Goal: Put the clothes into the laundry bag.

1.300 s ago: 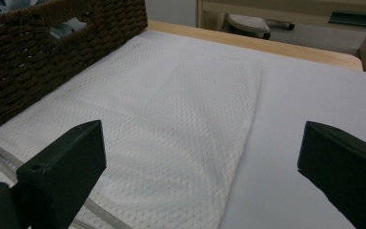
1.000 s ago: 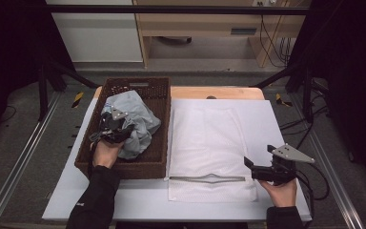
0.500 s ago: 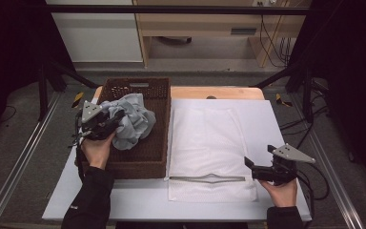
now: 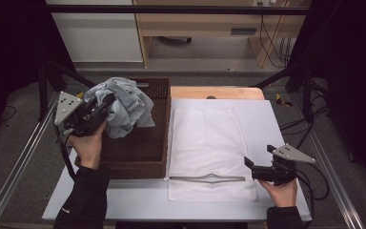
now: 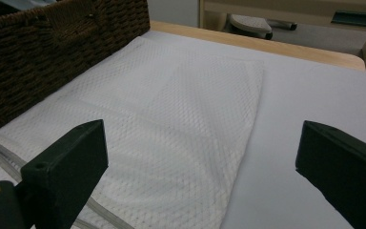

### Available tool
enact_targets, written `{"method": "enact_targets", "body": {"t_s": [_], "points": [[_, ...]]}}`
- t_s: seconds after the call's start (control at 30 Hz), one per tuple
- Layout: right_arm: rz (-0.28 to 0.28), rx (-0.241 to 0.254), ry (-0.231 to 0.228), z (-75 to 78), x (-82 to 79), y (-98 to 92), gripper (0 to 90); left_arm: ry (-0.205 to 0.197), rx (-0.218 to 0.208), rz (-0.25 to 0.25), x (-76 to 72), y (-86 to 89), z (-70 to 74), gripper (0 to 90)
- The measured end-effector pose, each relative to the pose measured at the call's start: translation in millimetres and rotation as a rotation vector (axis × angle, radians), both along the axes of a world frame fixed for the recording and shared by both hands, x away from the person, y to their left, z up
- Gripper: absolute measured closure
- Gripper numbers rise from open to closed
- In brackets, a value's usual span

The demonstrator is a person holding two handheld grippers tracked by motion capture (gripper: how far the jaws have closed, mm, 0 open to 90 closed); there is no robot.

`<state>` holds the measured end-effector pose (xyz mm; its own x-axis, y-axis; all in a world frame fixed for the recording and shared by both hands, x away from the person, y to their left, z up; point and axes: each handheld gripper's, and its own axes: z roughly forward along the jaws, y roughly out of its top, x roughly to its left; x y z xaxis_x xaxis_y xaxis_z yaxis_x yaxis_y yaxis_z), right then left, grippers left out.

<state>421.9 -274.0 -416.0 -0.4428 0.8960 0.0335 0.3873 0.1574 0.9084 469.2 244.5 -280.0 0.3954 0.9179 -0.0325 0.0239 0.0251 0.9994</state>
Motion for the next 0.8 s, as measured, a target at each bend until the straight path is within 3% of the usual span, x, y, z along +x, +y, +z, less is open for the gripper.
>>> {"method": "enact_targets", "body": {"t_s": [0.3, 0.8], "points": [[-0.002, -0.001, -0.007, 1.0, -0.9, -1.3, 4.1, -0.071, -0.030, -0.030, -15.5, -5.2, 29.2, 72.0], [-0.001, 0.004, -0.018, 2.6, -2.3, -3.2, 4.7, -0.131, -0.040, -0.140, -35.1, -42.8, 56.3, 71.9]]}}
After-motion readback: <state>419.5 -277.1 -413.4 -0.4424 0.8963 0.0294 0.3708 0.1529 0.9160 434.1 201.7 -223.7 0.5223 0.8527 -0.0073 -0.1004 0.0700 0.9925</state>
